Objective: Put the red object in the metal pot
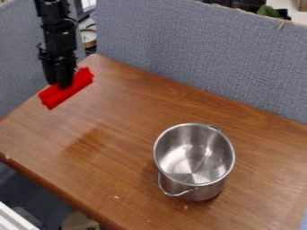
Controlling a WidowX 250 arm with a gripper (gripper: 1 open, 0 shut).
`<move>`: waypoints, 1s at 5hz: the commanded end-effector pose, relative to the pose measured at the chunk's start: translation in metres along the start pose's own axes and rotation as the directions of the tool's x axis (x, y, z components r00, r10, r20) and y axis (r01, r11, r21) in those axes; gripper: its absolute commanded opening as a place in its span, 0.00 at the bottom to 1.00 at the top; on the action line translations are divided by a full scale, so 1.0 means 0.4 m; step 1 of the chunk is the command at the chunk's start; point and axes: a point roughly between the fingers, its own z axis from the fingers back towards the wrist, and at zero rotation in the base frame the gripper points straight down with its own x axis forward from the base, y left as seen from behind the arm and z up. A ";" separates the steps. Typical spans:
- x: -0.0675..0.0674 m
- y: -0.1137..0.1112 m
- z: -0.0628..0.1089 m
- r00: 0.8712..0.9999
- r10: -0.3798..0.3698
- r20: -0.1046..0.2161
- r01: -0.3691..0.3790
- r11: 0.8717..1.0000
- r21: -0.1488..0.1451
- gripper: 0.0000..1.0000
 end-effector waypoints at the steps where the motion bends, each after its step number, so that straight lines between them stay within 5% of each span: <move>1: 0.054 0.083 0.100 0.994 -0.007 0.108 -0.004 0.995 0.096 0.00; 2: 0.082 0.133 0.076 0.995 -0.043 0.094 0.034 0.995 0.093 0.00; 3: 0.040 0.163 0.065 0.995 0.055 0.088 -0.062 0.995 0.083 0.00; 4: 0.110 0.131 0.123 0.959 0.270 0.083 -0.275 0.959 0.062 0.00; 5: 0.189 0.026 0.197 0.916 0.386 0.107 -0.392 0.919 0.044 0.00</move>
